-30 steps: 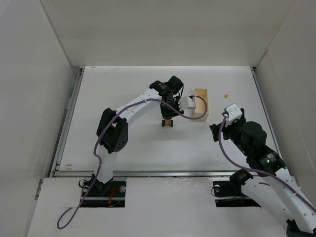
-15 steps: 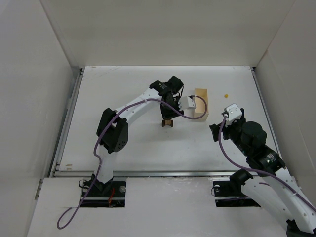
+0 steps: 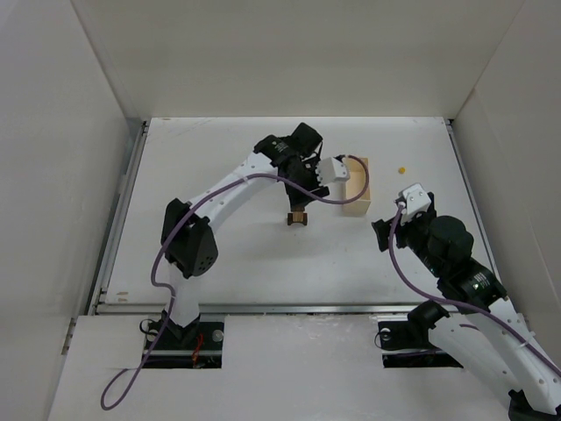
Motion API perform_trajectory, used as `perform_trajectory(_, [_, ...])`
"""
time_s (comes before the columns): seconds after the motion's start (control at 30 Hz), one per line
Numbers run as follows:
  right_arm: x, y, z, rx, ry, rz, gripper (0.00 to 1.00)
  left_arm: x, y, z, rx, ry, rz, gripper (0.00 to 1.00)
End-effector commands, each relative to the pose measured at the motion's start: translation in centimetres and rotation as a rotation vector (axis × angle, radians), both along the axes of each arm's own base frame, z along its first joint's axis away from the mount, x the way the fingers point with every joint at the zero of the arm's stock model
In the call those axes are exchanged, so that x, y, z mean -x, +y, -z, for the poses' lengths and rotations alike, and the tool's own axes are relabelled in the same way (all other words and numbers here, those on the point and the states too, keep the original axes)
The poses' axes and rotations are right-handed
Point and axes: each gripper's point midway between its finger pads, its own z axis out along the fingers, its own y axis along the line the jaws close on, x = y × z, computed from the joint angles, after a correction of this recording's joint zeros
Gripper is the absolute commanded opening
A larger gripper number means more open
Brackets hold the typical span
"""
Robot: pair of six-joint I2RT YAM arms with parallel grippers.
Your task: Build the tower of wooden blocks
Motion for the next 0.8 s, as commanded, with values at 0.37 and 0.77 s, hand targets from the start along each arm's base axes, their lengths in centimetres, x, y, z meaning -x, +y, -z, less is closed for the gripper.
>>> perform_trajectory(0.37, [-0.5,-3.8,-6.2,-0.216,-0.138,0.276,0.99,-9.1,18.3,-16.6,0.354,-0.612,-1.067,0.85])
perform_trajectory(0.77, [0.2,-8.2,-7.8,-0.370,-0.135,0.583,0.99,-7.1,35.0,-13.1,0.401,-0.606,-1.637,0.95])
